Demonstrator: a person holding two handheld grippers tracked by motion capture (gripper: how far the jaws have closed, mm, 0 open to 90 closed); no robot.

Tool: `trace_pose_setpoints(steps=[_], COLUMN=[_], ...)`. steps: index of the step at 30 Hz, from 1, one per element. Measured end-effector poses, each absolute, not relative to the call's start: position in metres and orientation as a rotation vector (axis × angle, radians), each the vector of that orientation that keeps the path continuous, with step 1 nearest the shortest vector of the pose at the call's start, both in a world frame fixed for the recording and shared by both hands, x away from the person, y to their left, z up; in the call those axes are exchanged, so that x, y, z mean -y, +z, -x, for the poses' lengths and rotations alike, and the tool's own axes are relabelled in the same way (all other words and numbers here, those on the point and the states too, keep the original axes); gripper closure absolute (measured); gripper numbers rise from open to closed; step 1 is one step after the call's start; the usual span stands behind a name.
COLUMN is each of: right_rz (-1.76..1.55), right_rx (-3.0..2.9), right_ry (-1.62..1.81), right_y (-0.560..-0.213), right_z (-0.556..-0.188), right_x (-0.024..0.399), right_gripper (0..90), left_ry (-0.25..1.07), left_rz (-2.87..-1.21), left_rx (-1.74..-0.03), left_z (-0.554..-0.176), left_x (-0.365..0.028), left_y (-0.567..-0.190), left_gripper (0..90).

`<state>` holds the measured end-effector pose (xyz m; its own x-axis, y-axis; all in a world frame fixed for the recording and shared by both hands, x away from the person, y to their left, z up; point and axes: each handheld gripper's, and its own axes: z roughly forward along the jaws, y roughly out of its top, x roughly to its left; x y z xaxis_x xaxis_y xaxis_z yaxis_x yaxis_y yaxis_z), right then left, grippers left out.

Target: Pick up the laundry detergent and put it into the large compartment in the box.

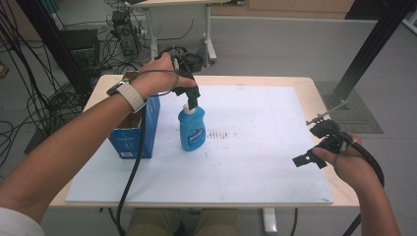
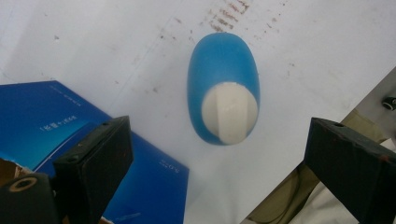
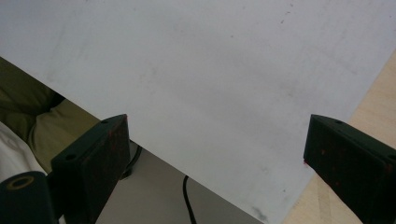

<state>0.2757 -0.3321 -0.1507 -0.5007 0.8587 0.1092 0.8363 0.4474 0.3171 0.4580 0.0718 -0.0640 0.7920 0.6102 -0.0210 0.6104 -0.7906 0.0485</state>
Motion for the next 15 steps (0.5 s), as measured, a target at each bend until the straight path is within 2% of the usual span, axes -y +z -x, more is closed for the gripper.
trace_pose_setpoints(steps=[15], right_rz=[-1.537], right_rx=[-2.613], right_ry=[0.516], right_y=[-0.1514], right_z=[-0.274], right_x=[0.3337], right_gripper=[7.3], left_ry=[-0.01], left_rz=[-2.944], left_rx=[-1.002], left_z=[-0.4616], left_x=[-0.0583], left_y=[-0.0755], left_gripper=[8.6])
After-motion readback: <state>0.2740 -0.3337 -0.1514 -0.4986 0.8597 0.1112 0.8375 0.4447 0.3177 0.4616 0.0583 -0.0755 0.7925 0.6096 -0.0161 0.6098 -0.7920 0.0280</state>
